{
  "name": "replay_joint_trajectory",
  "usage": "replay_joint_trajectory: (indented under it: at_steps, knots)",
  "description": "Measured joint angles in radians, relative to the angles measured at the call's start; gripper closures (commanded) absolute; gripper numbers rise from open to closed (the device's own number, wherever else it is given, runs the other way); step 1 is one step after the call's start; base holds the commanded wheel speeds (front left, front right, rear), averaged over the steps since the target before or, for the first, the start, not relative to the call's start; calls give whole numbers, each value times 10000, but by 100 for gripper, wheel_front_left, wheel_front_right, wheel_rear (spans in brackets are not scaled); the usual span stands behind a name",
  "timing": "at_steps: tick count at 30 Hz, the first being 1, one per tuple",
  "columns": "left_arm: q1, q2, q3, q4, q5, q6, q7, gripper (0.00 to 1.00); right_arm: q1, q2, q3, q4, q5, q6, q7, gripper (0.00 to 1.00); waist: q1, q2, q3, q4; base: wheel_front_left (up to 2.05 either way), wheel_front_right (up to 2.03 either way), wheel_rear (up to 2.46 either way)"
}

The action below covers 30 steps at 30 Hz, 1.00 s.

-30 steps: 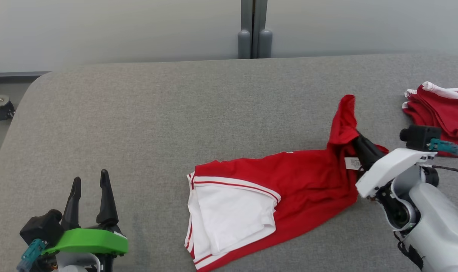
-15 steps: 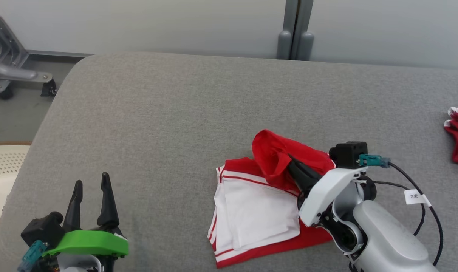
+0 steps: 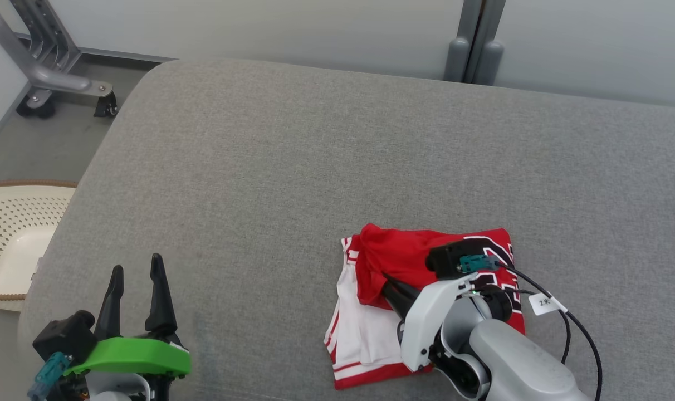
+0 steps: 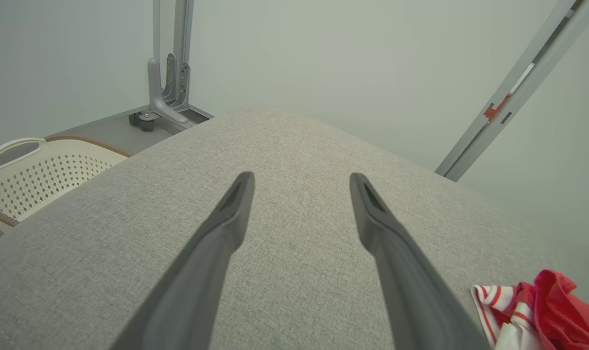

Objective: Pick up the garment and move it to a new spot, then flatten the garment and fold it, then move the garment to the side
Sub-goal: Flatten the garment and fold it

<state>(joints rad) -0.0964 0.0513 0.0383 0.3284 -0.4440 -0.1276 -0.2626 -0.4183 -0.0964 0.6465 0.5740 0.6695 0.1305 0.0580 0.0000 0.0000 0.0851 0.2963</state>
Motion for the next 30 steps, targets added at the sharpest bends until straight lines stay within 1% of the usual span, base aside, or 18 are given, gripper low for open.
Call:
replay_joint_trajectory:
  at_steps: [1,2,3,6,8,11,14,17,20,23,26,29,30]
  knots:
    - [-23,0,0,0,15,0,2,0,-51,25,123,84,86,0,-27,31,0,0,12,-13,0,0,0]
    - [-65,0,-17,0,21,0,0,0,-80,73,249,159,228,0,-44,3,0,0,23,-34,0,0,0]
    - [-100,-2,-35,-10,36,0,0,0,-95,113,389,184,374,0,-115,0,0,0,30,-59,0,0,0]
    - [-115,-2,-38,-50,81,0,0,0,-244,69,497,148,660,0,-514,0,0,0,34,-137,0,0,0]
    - [-115,-2,-29,-71,94,-2,0,0,-388,-128,433,0,711,2,-978,0,0,0,22,-206,0,0,0]
    - [-111,-6,25,-142,153,-2,0,0,-414,-545,303,-583,1022,0,-1522,0,0,0,-15,-323,0,0,0]
    - [-88,-6,113,-228,221,-2,0,0,-422,-1089,-56,-1350,1216,8,-2054,0,0,0,-70,-450,0,0,0]
    - [-62,-10,117,-307,230,0,0,0,-372,-1960,-1014,-1789,1175,6,-2512,0,0,0,-148,-581,0,0,0]
    - [-12,-10,75,-357,228,17,2,0,-65,-2512,-1829,-1799,1045,6,-2525,0,0,0,-217,-703,0,0,0]
    - [55,-10,15,-364,226,46,0,0,260,-2874,-2291,-1630,696,4,-2326,0,0,0,-286,-777,0,0,0]
    - [55,-12,-10,-370,226,50,0,0,420,-2855,-2282,-1486,345,2,-1948,0,0,0,-327,-820,0,0,0]
    - [52,-13,-71,-349,226,54,2,0,588,-2591,-1923,-1285,303,2,-1413,0,0,0,-337,-808,0,0,0]
    - [50,-13,-84,-334,226,56,0,0,639,-2522,-1785,-1221,295,2,-1264,22,0,0,-339,-794,0,0,0]
